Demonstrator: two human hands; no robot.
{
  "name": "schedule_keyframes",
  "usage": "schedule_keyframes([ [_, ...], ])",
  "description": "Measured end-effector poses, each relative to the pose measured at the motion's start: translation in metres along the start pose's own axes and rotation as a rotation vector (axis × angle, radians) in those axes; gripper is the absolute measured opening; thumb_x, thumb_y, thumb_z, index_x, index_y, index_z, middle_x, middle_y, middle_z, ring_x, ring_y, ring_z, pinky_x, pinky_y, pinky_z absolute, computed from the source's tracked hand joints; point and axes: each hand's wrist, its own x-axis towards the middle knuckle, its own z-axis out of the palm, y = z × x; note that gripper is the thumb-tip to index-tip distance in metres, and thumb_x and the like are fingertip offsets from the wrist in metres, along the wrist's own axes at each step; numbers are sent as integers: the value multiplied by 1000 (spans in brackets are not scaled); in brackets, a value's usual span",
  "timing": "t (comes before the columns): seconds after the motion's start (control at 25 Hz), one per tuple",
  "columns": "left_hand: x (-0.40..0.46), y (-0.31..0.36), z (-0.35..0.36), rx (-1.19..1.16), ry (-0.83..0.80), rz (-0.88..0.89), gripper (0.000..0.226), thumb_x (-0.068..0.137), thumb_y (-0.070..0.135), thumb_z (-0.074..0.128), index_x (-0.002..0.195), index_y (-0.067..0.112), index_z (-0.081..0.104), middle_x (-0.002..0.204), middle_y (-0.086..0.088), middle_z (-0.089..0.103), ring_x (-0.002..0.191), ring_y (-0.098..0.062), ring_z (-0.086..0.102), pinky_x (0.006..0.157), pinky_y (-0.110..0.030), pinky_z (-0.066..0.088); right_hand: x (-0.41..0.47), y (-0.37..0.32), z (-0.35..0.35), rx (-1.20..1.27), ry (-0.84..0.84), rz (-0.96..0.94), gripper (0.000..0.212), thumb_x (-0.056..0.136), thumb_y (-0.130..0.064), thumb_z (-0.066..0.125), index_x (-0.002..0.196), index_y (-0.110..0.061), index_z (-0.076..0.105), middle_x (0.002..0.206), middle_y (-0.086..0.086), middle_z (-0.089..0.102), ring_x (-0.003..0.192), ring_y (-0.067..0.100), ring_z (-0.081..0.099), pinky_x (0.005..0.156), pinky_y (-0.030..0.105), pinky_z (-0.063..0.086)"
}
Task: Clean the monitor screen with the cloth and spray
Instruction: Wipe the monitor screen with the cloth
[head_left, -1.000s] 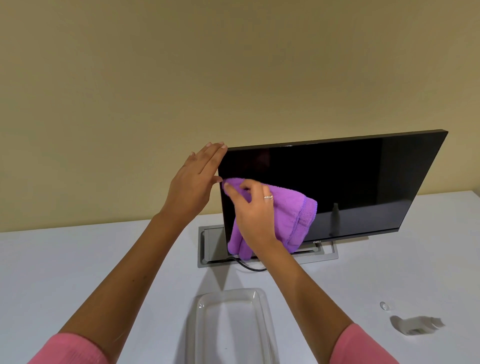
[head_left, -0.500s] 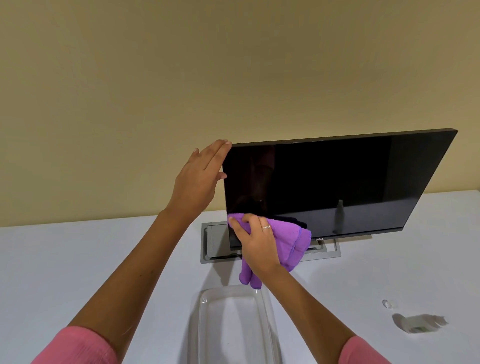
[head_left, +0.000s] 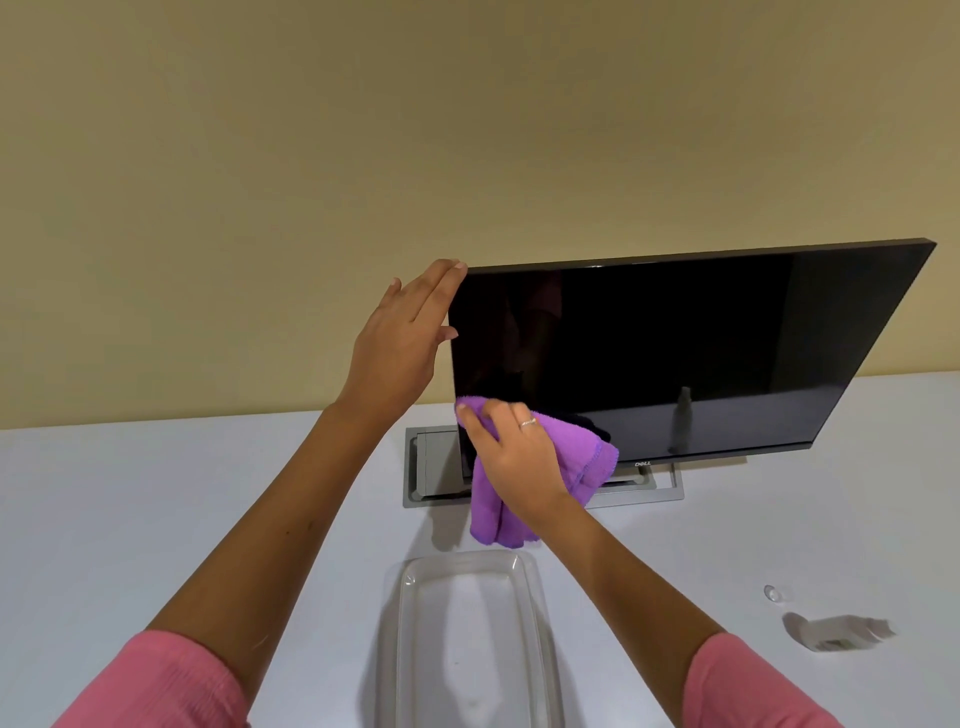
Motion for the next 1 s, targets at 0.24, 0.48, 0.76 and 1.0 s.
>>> schedule_keyframes([
  [0.24,-2,2,1,-6,-26,-28,61,88,3,59,144,10,35,146,-9,44,119,-29,53,107,-46,36,-41,8,14,-194,-348,-142,83,45,-23,94,121,-12,63,100,11,65,82,26,63,64,32,57],
  [0.48,-2,4,0,-11,-24,-13,59,89,4,59,143,9,35,146,-9,44,118,-28,54,107,-46,36,-60,7,20,-233,-483,-158,77,64,-22,86,132,-16,52,114,10,60,97,26,60,75,33,55],
  [0.76,-3,5,-1,-8,-16,-11,60,89,3,58,143,11,34,146,-7,43,118,-25,52,108,-44,35,-60,4,17,-109,-432,-37,64,53,-21,91,112,-21,66,97,4,63,82,19,61,62,28,54],
  [1.0,-1,7,-1,-4,-26,-26,60,89,3,59,143,10,34,147,-8,43,121,-26,51,108,-45,34,-72,44,3,326,-271,576,14,90,-49,48,91,-44,61,89,-16,48,78,4,45,75,31,46],
])
